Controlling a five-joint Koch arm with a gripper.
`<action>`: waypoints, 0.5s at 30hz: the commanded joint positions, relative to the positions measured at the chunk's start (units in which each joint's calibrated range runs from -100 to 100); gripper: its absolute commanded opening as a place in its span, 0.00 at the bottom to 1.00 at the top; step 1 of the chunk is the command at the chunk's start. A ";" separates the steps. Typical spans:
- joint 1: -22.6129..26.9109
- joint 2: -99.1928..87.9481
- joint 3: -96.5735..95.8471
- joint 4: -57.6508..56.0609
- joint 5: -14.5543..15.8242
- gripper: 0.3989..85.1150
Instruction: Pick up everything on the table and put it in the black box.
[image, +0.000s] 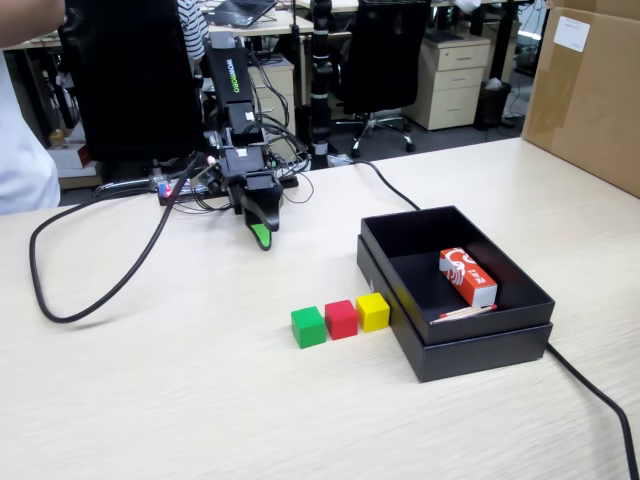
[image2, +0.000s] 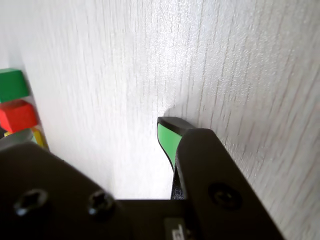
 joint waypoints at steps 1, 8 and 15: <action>0.05 3.12 8.10 -5.24 0.93 0.56; 0.24 14.13 23.33 -13.11 1.56 0.56; 0.39 32.72 44.45 -22.35 2.10 0.56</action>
